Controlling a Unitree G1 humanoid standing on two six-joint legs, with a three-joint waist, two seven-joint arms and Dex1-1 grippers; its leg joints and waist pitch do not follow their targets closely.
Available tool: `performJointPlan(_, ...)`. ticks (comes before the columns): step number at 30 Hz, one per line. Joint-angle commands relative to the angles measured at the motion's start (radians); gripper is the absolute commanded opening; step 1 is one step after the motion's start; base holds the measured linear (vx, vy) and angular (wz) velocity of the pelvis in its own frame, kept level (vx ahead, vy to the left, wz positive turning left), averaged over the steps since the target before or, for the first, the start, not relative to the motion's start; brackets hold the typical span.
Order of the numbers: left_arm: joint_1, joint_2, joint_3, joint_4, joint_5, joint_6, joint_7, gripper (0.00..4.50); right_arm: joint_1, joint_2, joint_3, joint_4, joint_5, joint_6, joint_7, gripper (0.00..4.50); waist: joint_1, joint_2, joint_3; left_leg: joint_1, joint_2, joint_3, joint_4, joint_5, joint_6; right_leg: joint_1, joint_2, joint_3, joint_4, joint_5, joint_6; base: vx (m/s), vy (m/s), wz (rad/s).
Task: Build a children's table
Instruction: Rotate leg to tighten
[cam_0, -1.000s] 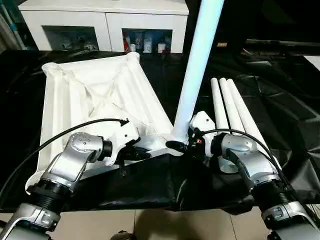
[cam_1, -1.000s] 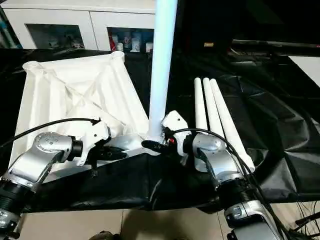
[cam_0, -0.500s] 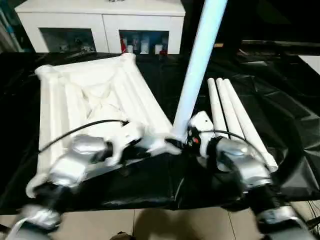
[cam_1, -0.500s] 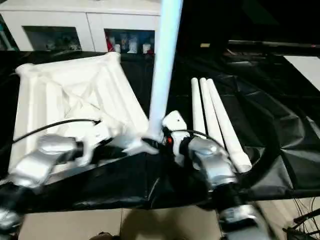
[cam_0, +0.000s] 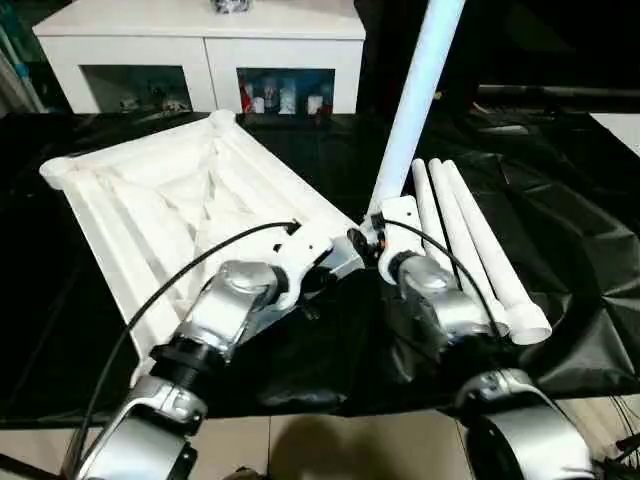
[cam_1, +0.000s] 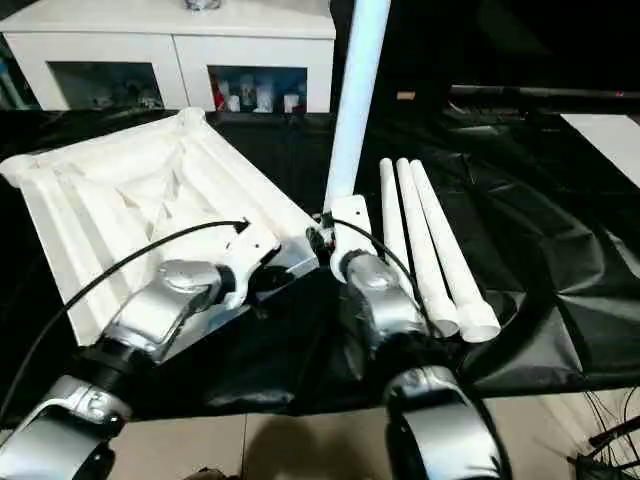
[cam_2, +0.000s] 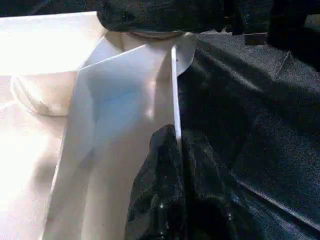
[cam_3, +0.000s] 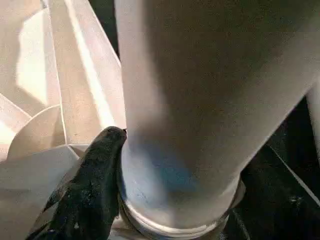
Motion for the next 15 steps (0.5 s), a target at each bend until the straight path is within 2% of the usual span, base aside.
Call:
performJointPlan(1,-0.002,0.002,0.017,-0.022,-0.008,-0.057,0.033,0.0,0.018,0.064,0.018,0.03,0.047,0.01,0.105,2.72,-0.007,-0.001,-0.048,0.029,0.053,-0.039,-0.094,-0.424,-0.025,0.014,-0.056,0.035,-0.087,-0.397,-0.148,0.0,0.0,0.0)
performJointPlan(2,0.002,0.01,0.017,-0.03,-0.01,-0.051,0.023,0.0,0.019,0.062,0.013,0.022,0.058,0.005,0.124,2.72,-0.007,-0.002,-0.049,0.027,0.053,-0.039,-0.094,-0.423,-0.021,0.015,-0.057,0.035,-0.087,-0.399,-0.146,0.0,0.0,0.0)
performJointPlan(3,0.006,0.025,0.014,-0.04,-0.011,-0.054,0.007,0.0,0.019,0.058,0.002,0.01,0.076,0.0,0.163,3.28,-0.009,-0.004,-0.047,0.022,0.054,-0.04,-0.096,-0.409,-0.016,0.017,-0.057,0.035,-0.086,-0.392,-0.145,0.0,0.0,0.0)
performJointPlan(5,0.011,0.043,0.011,-0.053,-0.014,-0.06,-0.016,0.0,0.021,0.047,-0.003,-0.011,0.088,-0.004,0.199,3.42,-0.009,-0.004,-0.049,0.022,0.053,-0.038,-0.094,-0.394,-0.002,0.018,-0.057,0.036,-0.084,-0.369,-0.151,0.0,0.0,0.0)
performJointPlan(6,0.019,0.061,0.012,-0.068,-0.021,-0.071,-0.041,0.0,0.032,0.032,0.003,-0.045,0.097,-0.001,0.244,3.69,-0.01,-0.003,-0.048,0.018,0.054,-0.038,-0.097,-0.376,0.006,0.021,-0.056,0.035,-0.083,-0.351,-0.154,0.0,0.0,0.0)
performJointPlan(7,0.024,0.071,0.014,-0.078,-0.026,-0.075,-0.057,0.0,0.036,0.023,0.008,-0.061,0.099,-0.001,0.265,3.69,-0.011,-0.004,-0.05,0.015,0.055,-0.037,-0.096,-0.351,0.011,0.024,-0.056,0.036,-0.08,-0.325,-0.163,0.0,0.0,0.0)
performJointPlan(11,0.047,0.104,0.021,-0.116,-0.047,-0.077,-0.118,0.0,0.066,-0.027,0.042,-0.135,0.096,0.009,0.356,3.98,-0.012,-0.002,-0.052,0.016,0.058,-0.033,-0.092,-0.286,0.028,0.027,-0.055,0.034,-0.07,-0.239,-0.203,0.0,0.0,0.0)
performJointPlan(12,0.047,0.104,0.021,-0.116,-0.047,-0.077,-0.118,0.0,0.066,-0.027,0.042,-0.135,0.096,0.009,0.356,4.11,-0.015,-0.003,-0.053,0.013,0.059,-0.032,-0.091,-0.263,0.036,0.029,-0.054,0.035,-0.066,-0.204,-0.216,0.0,0.0,0.0)
performJointPlan(14,0.069,0.142,0.021,-0.149,-0.065,-0.082,-0.178,0.0,0.098,-0.087,0.074,-0.196,0.091,0.017,0.442,4.28,-0.011,-0.002,-0.059,0.016,0.057,-0.03,-0.085,-0.213,0.053,0.033,-0.05,0.032,-0.058,-0.133,-0.233,0.028,0.001,0.0)
performJointPlan(15,0.069,0.142,0.021,-0.149,-0.065,-0.082,-0.178,0.0,0.098,-0.087,0.074,-0.196,0.091,0.017,0.442,4.4,-0.012,-0.001,-0.061,0.012,0.057,-0.026,-0.079,-0.165,0.077,0.032,-0.051,0.034,-0.05,-0.063,-0.251,0.0,0.0,0.0)
